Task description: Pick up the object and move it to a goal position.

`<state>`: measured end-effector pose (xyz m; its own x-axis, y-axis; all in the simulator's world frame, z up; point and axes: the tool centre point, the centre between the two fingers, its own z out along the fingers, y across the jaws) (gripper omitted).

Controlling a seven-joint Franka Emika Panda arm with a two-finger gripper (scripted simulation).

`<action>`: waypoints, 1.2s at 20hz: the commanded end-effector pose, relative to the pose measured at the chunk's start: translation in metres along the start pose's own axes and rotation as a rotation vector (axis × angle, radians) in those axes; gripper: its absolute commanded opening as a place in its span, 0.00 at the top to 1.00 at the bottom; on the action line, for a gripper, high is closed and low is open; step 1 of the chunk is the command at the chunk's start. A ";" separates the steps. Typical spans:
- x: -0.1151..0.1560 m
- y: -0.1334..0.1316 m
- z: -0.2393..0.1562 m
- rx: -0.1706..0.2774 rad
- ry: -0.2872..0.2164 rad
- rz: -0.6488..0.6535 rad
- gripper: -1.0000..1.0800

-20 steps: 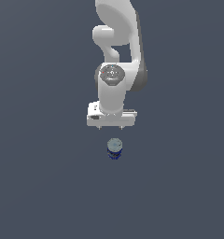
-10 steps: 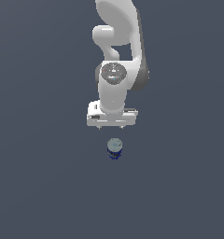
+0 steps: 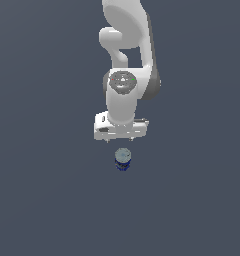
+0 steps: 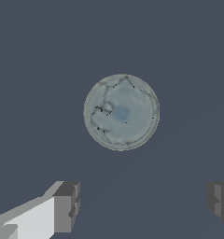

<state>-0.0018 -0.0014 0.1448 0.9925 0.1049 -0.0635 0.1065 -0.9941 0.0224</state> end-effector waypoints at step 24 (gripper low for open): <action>0.050 -0.010 0.031 0.015 0.064 -0.212 0.04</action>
<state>0.0457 0.0131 0.1161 0.9499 0.3125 -0.0003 0.3125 -0.9499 0.0006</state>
